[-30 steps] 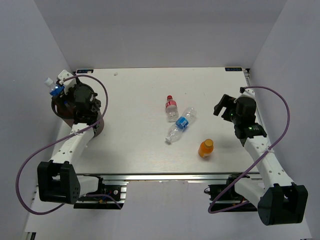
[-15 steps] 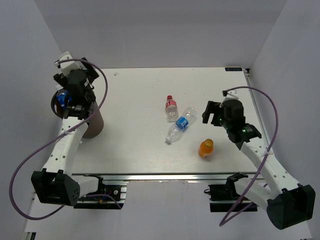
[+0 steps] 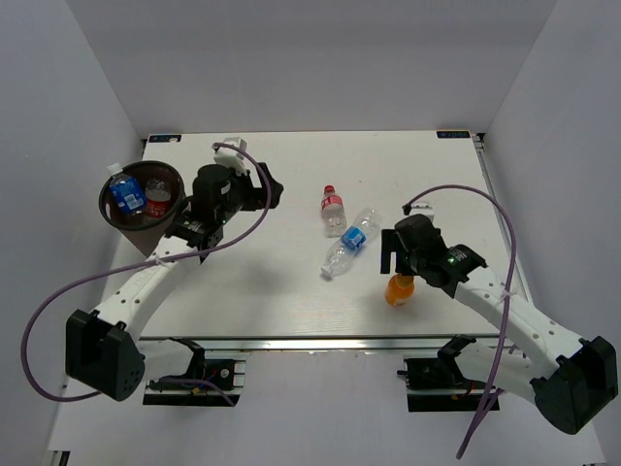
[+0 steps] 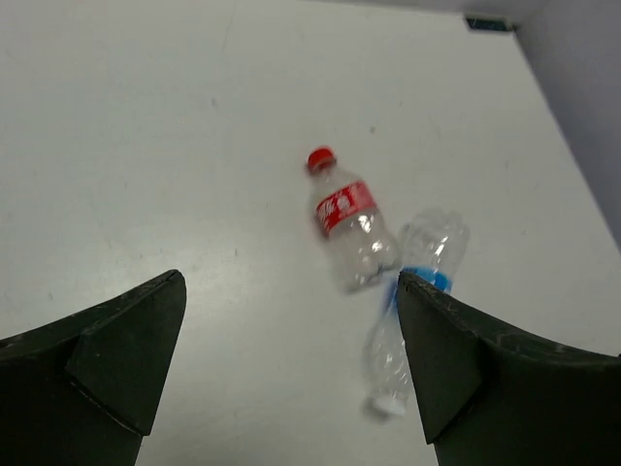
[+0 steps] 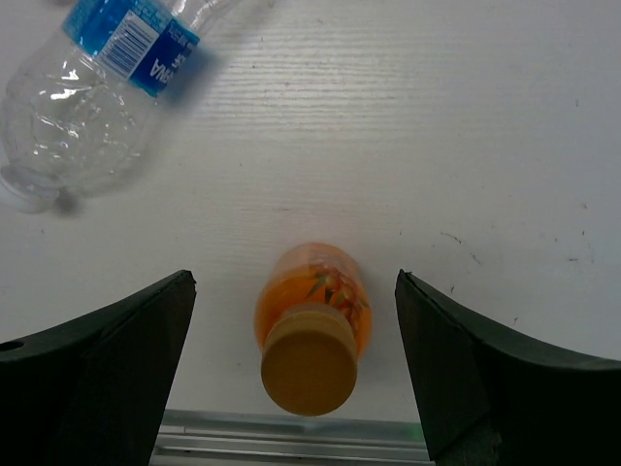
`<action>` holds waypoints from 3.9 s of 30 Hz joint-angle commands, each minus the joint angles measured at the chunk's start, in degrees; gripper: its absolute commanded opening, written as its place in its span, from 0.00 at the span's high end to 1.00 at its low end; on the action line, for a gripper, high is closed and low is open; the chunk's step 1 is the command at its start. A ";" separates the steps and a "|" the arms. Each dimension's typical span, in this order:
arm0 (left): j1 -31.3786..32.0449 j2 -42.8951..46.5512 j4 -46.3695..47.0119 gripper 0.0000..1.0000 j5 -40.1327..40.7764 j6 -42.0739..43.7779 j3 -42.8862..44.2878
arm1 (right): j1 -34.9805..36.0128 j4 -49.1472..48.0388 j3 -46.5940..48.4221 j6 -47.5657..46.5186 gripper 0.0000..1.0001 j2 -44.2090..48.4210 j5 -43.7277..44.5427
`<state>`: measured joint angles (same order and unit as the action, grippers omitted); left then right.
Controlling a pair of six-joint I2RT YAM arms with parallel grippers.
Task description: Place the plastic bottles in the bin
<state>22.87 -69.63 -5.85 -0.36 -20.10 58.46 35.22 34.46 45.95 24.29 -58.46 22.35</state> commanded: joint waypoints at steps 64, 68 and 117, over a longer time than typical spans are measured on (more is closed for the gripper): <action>23.27 -5.79 15.09 0.98 -8.47 22.74 -2.47 | 1.08 -19.24 12.85 -6.54 0.11 5.10 -27.21; 18.62 -1.66 10.95 0.99 8.85 18.54 -0.89 | -1.82 -19.25 12.85 -5.84 0.11 7.39 -10.16; -19.45 6.77 -5.61 0.02 8.03 -4.70 6.25 | -12.82 -16.10 22.06 12.09 0.11 -35.21 -13.40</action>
<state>3.18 -67.85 -16.53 30.11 -24.67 67.22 20.73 19.18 63.96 33.23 -91.02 6.72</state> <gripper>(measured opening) 0.982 0.894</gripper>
